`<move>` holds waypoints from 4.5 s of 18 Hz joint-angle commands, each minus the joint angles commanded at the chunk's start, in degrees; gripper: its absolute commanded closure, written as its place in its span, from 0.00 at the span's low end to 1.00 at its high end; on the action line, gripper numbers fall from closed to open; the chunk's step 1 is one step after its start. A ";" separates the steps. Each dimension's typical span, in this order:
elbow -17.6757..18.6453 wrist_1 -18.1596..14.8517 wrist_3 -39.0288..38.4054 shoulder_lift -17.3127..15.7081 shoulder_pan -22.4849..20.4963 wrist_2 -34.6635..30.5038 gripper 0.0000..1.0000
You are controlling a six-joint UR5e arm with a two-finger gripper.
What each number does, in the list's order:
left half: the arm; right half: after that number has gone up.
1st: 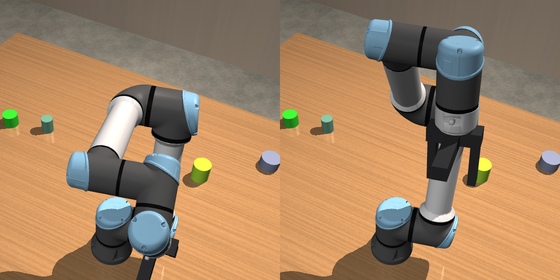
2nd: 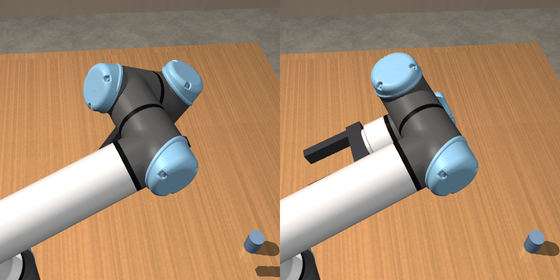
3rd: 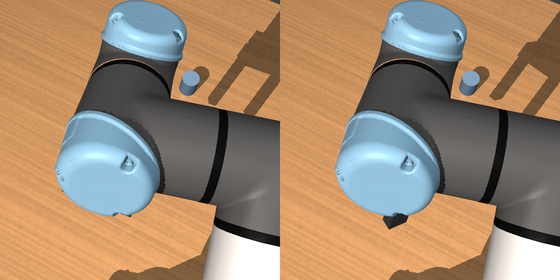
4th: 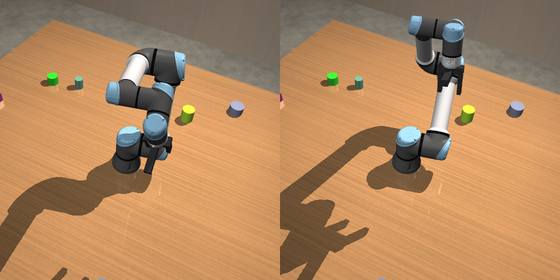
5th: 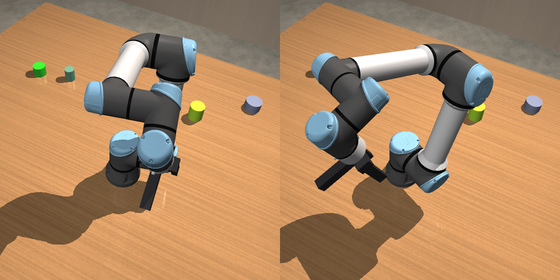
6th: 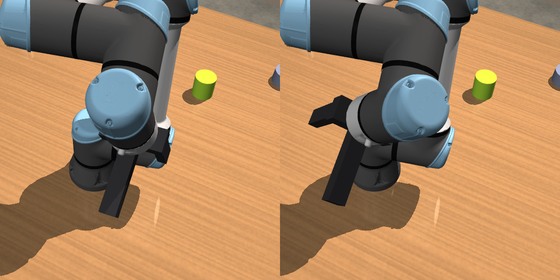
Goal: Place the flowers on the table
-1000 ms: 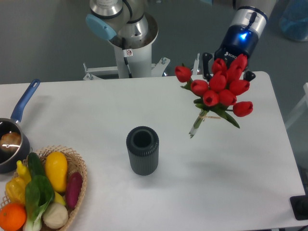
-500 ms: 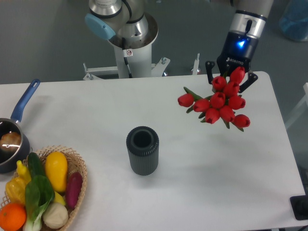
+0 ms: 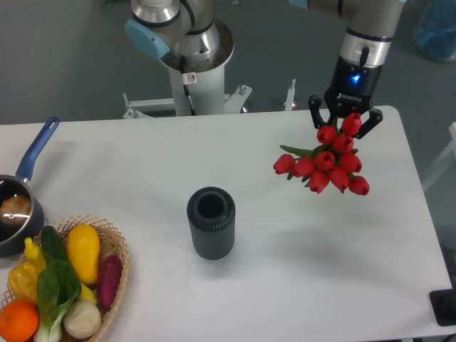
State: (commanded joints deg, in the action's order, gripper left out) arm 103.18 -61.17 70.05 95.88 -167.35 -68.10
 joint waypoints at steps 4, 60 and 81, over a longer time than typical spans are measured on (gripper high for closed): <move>-0.18 0.00 0.00 2.28 1.41 -2.12 0.67; -6.15 1.23 -0.53 16.27 10.29 -18.91 0.00; -13.45 4.13 -0.70 6.95 16.35 -10.65 0.00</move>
State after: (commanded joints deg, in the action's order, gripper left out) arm 89.74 -57.04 69.34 102.83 -151.00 -78.75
